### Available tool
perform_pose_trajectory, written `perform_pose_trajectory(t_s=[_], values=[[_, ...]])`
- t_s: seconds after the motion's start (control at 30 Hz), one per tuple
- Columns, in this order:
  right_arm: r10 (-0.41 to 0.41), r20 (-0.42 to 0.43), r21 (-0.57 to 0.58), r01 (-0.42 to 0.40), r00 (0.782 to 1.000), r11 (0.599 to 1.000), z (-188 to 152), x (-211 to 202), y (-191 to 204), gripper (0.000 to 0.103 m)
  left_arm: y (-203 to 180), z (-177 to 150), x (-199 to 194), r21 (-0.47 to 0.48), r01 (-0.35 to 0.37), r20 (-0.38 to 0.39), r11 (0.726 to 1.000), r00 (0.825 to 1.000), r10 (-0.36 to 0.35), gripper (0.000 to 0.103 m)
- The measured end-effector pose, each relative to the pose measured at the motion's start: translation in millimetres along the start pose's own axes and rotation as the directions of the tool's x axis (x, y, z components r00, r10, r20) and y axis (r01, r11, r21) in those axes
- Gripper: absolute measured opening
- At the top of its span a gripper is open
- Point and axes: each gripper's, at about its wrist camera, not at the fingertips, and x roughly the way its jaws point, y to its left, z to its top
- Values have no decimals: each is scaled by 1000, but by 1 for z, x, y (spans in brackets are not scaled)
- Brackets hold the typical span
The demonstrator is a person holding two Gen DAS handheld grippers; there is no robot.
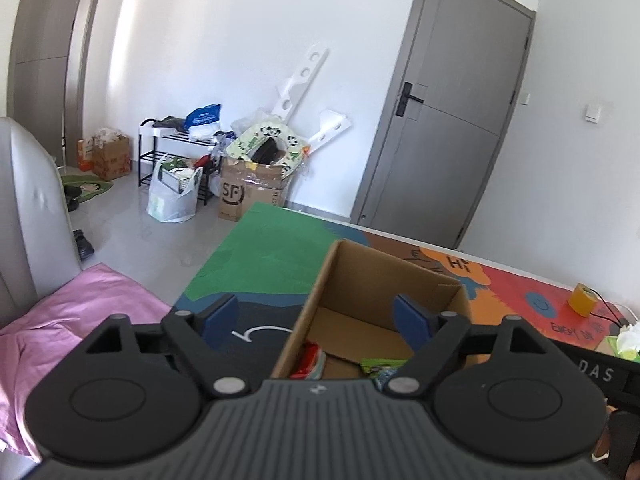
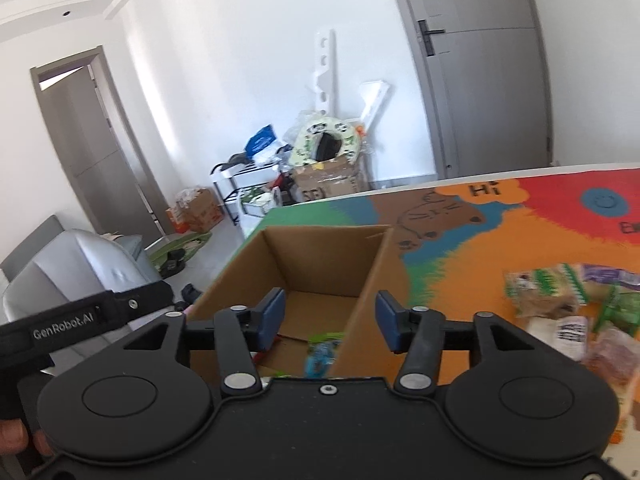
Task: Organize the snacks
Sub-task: 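Carry both candies into the cardboard box and open both tools, then reach the left tool to the pink sausage pack and grasp it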
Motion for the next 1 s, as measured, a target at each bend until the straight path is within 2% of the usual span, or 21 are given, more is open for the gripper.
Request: perform_pose_trajectory(t_s=[0.2,0.27,0.47,0.7,1.0], values=[[-58,16,33,57,998,998,-1,-16,-24,65,-19,-3,-1,35,20,3,999,1000,-21,91],[-76,25,37,75,997,997,-2,-22,-30,73,-25,-4,-1,47,25,0,999,1000,-25,92],[-141,62,52,138,988,989,0,-43,-51,88,-47,-5,0,73,62,-4,995,998,-62,95],[-221,83,109,211,972,971,0,-66,-83,90,-73,-10,2,109,134,-21,985,991,-133,96],[-314,73,176,298,947,938,-10,-89,-121,89,-116,-26,7,161,264,-65,951,964,-257,96]])
